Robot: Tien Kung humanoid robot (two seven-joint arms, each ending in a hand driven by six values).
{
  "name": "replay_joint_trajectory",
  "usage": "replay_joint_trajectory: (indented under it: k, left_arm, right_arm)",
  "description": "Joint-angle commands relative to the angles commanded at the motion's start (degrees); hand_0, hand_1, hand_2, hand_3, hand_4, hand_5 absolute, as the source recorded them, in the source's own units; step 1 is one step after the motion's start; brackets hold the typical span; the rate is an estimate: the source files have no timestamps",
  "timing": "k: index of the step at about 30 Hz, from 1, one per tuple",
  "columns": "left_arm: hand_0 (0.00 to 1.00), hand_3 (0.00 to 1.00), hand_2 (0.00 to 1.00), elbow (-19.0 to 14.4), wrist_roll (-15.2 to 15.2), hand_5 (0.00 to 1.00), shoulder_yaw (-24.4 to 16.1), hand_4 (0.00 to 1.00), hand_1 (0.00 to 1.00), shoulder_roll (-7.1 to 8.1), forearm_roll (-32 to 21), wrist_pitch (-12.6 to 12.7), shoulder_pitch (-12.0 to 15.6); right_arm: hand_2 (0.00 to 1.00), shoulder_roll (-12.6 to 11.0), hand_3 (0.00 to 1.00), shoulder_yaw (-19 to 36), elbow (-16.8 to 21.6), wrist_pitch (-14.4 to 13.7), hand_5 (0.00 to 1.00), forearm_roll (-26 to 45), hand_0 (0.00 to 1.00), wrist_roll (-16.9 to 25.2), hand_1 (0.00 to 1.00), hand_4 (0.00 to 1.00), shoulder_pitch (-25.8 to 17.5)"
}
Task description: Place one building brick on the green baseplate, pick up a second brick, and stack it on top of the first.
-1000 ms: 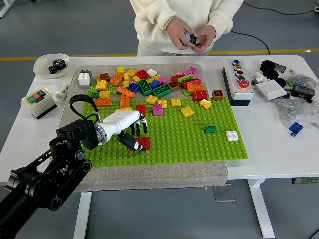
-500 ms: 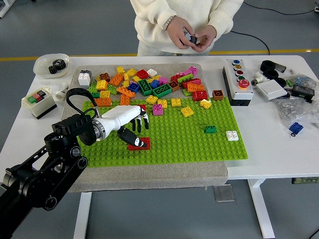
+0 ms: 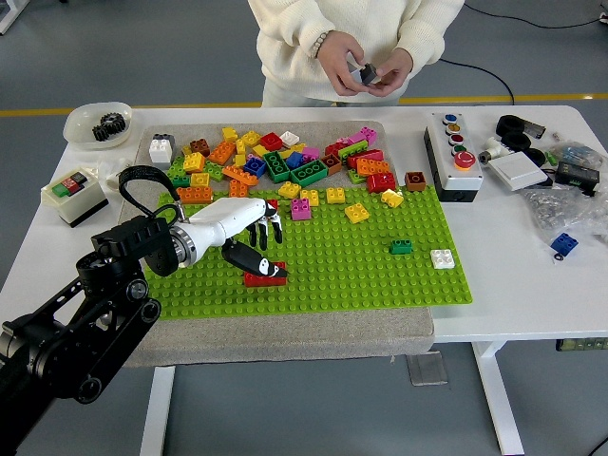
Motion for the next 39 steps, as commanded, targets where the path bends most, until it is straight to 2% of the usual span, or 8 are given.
replay_joint_trajectory:
  k: [5, 6, 10, 11, 29, 35, 36, 39]
  left_arm:
    - [0.628, 0.536, 0.510, -1.1, -0.4, 0.328, 0.0, 0.998, 0.475, 0.52, -0.2, -0.6, 0.7]
    - [0.671, 0.545, 0.591, -1.1, -0.4, 0.421, 0.0, 0.998, 0.525, 0.53, -0.3, -0.6, 0.7]
    - [0.671, 0.545, 0.591, -1.7, -0.7, 0.421, 0.1, 0.998, 0.525, 0.80, -0.8, -0.6, 1.1]
    - [0.702, 0.552, 0.656, -1.7, -0.8, 0.455, 0.1, 0.998, 0.548, 0.83, -1.0, -0.5, 1.2]
    - [0.753, 0.545, 0.702, -2.9, -3.9, 0.479, -0.7, 0.998, 0.588, 3.14, -0.3, -2.4, 3.7]
    - [0.781, 0.548, 0.729, -2.4, -5.3, 0.483, -0.8, 0.998, 0.622, 3.44, 0.6, -2.2, 4.1]
    - [0.826, 0.548, 0.789, -2.3, -5.7, 0.491, -1.0, 0.998, 0.690, 3.49, 0.7, -2.3, 4.1]
    - [0.826, 0.548, 0.789, -2.3, -6.2, 0.491, -1.2, 0.998, 0.690, 3.62, 0.8, -2.1, 4.0]
  right_arm:
    - [0.726, 0.0, 0.617, 0.0, 0.0, 0.0, 0.319, 0.1, 0.746, 0.0, 0.656, 0.848, 0.0]
    - [0.726, 0.0, 0.616, 0.0, 0.0, 0.0, 0.320, 0.1, 0.746, 0.0, 0.656, 0.848, 0.0]
    - [0.726, 0.0, 0.616, 0.0, 0.0, 0.0, 0.320, 0.1, 0.746, 0.0, 0.656, 0.848, 0.0]
    - [0.725, 0.0, 0.616, -0.1, 0.0, 0.0, 0.320, 0.1, 0.746, 0.0, 0.656, 0.847, 0.0]
    - [0.725, 0.1, 0.617, -0.1, 0.0, 0.0, 0.322, -0.2, 0.746, 0.0, 0.656, 0.847, -0.1]
    - [0.725, 0.2, 0.616, -0.2, 0.0, 0.0, 0.325, -0.2, 0.746, 0.1, 0.656, 0.846, -0.1]
    - [0.725, 0.2, 0.616, -0.2, 0.0, 0.1, 0.325, -0.2, 0.746, 0.1, 0.657, 0.846, -0.1]
    - [0.725, 0.2, 0.616, -0.2, 0.0, 0.1, 0.325, -0.2, 0.746, 0.1, 0.657, 0.846, -0.1]
